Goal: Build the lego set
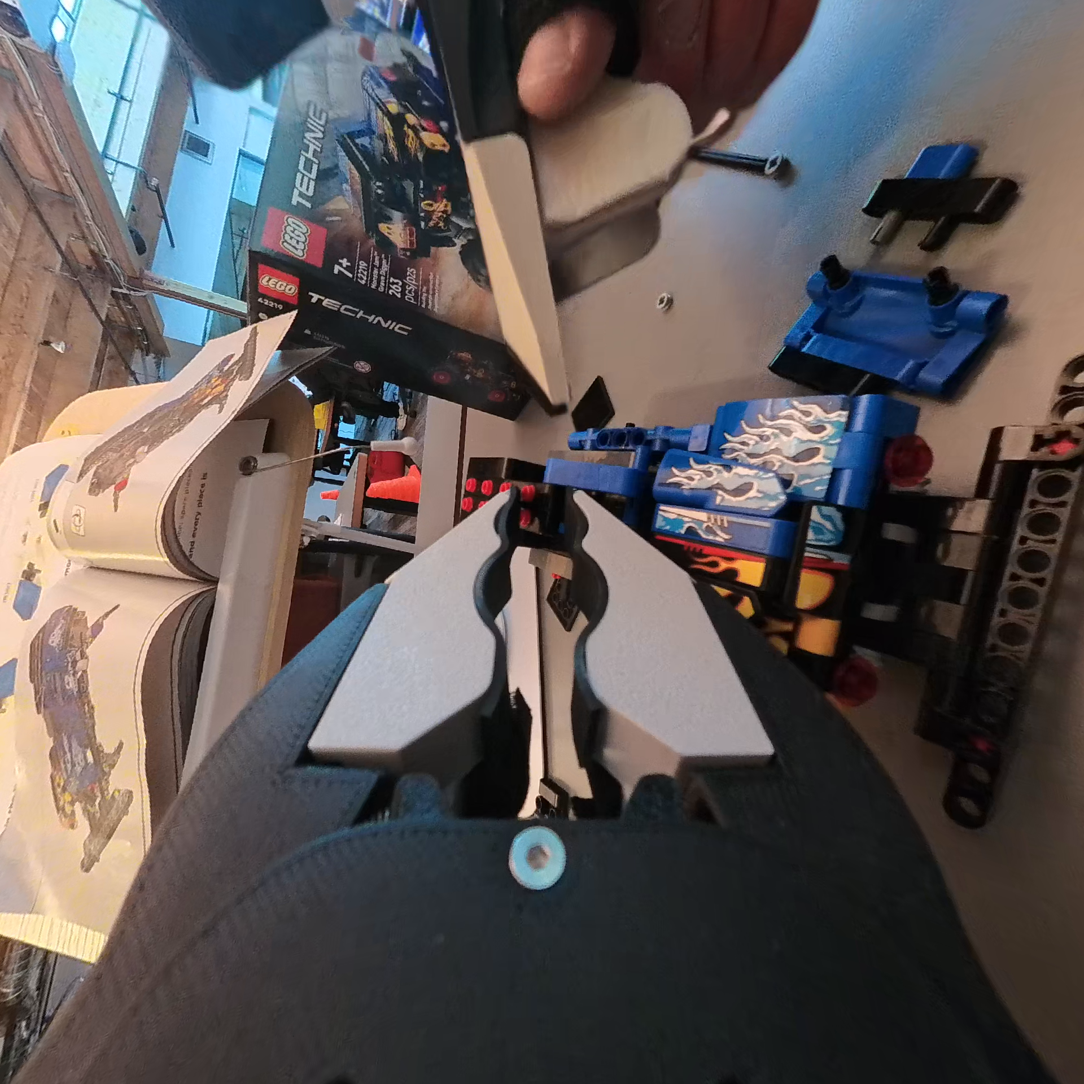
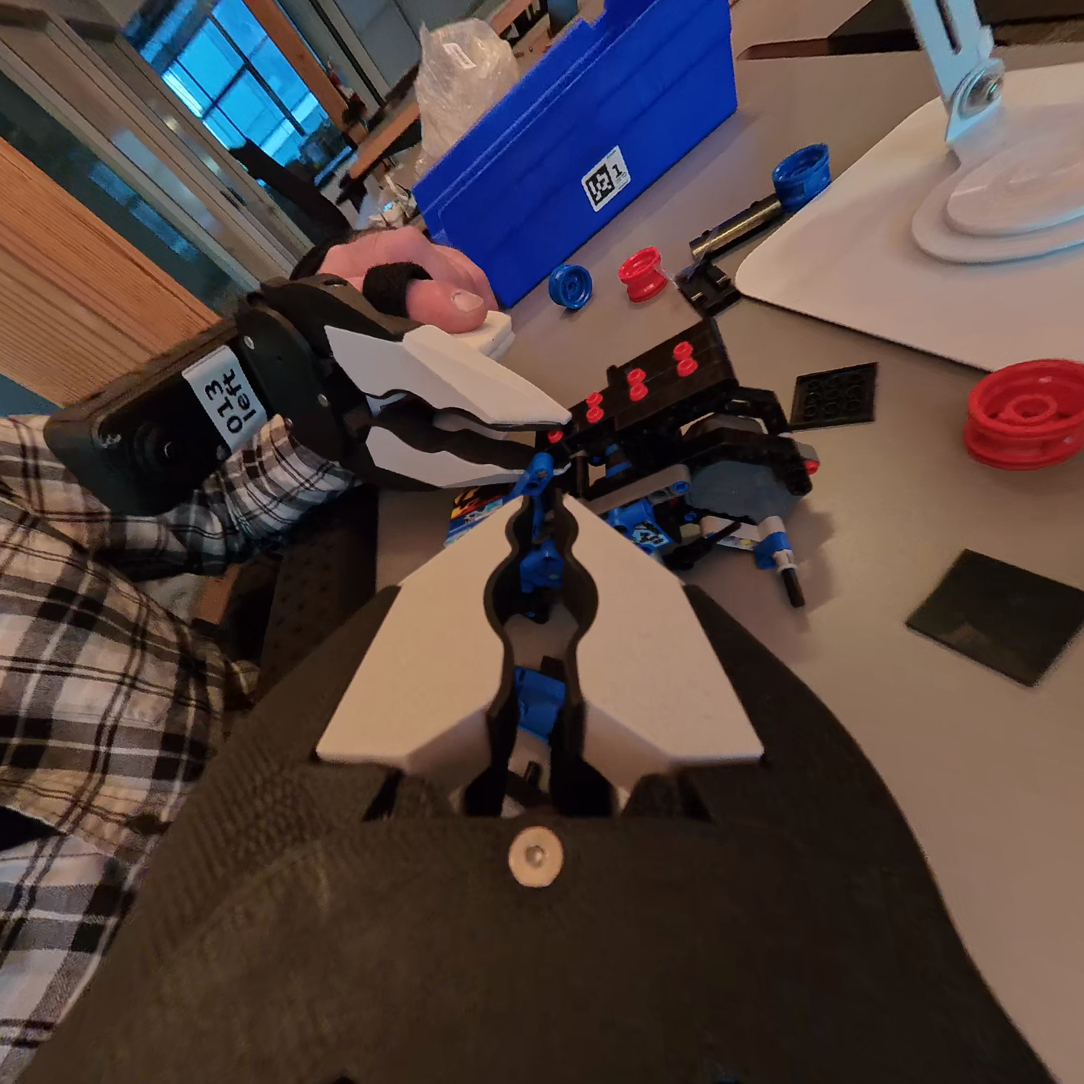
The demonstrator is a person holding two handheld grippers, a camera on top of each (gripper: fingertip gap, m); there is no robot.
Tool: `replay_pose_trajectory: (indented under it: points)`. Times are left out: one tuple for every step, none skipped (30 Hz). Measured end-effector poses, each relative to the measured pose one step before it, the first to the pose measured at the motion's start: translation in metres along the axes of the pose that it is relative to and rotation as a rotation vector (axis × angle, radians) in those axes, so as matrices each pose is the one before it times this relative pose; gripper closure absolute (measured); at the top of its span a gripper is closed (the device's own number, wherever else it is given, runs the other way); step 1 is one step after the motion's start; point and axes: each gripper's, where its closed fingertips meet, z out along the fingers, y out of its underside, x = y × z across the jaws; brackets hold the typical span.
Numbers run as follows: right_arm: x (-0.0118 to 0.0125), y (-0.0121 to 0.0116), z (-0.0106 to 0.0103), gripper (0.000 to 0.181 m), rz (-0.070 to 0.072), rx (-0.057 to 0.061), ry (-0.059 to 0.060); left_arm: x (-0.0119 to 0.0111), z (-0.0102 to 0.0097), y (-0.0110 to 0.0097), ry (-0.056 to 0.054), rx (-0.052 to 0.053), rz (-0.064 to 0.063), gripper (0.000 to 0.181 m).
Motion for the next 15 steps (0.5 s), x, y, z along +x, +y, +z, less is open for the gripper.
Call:
replay_pose_trajectory:
  points:
    - [-0.0004,-0.00046,-0.00451,0.175,-0.0293,-0.0142,0.0216,-0.00002,-0.00048,0.00018,0.0009,0.0004,0.0002,0.169]
    - [-0.00006,0.00074,-0.00532,0.173,-0.0385,-0.023,0.0287,0.00002,-0.00037,0.00024,0.0014,0.0004,-0.0003,0.168]
    - [-0.00027,0.00018,-0.00628,0.17,-0.0412,-0.0179,0.0292,-0.00016,-0.00041,0.00036,0.0015,0.0007,-0.0032,0.168]
    - [-0.00187,-0.00038,-0.00699,0.168,-0.0396,-0.0143,0.0203,-0.00016,-0.00027,0.00023,0.0015,0.0014,-0.0036,0.168]
    - [-0.00177,0.00035,-0.00717,0.166,-0.0369,-0.0155,0.0202,0.00004,-0.00005,0.00014,0.0017,0.002,-0.0019,0.168]
    - [0.00029,0.00159,-0.007,0.164,-0.028,-0.0162,0.0292,0.00027,0.00002,-0.0002,0.0024,0.002,-0.0006,0.168]
    - [0.00211,0.00384,-0.00626,0.162,-0.0229,-0.0205,0.036,0.00028,-0.00006,-0.00021,0.0015,0.0019,-0.0004,0.168]
    - [0.00194,0.00737,-0.0049,0.16,-0.0225,-0.0328,0.0331,-0.00002,-0.0002,0.00008,0.0007,0.0001,0.0005,0.168]
    - [0.00082,0.00944,-0.00376,0.158,-0.0211,-0.0391,0.0266,0.0,-0.00024,0.00028,0.0013,-0.0003,-0.001,0.168]
    - [-0.00028,0.00922,-0.00272,0.154,-0.0151,-0.0303,0.0189,-0.00013,-0.00026,0.00045,0.001,-0.0005,-0.0024,0.168]
    - [-0.00251,0.00981,-0.0014,0.153,-0.008,-0.0281,0.0037,-0.00011,-0.00022,0.00037,0.0008,-0.0003,-0.0011,0.168]
    - [-0.00312,0.01071,0.00011,0.152,-0.0019,-0.032,-0.0015,-0.00008,-0.00004,0.0003,0.0008,-0.0005,-0.0003,0.168]
    - [-0.0018,0.01061,0.00128,0.15,0.0001,-0.0296,0.0061,0.00002,-0.00005,0.00009,0.0006,-0.0007,0.0009,0.168]
    - [-0.00154,0.01031,0.00238,0.149,-0.0008,-0.0288,0.0071,0.00007,0.00001,-0.0002,0.0005,-0.0006,0.0016,0.168]
    - [-0.00178,0.00978,0.0028,0.148,-0.0024,-0.0301,0.0053,0.0001,0.00016,-0.00031,0.0,-0.0013,0.0019,0.168]
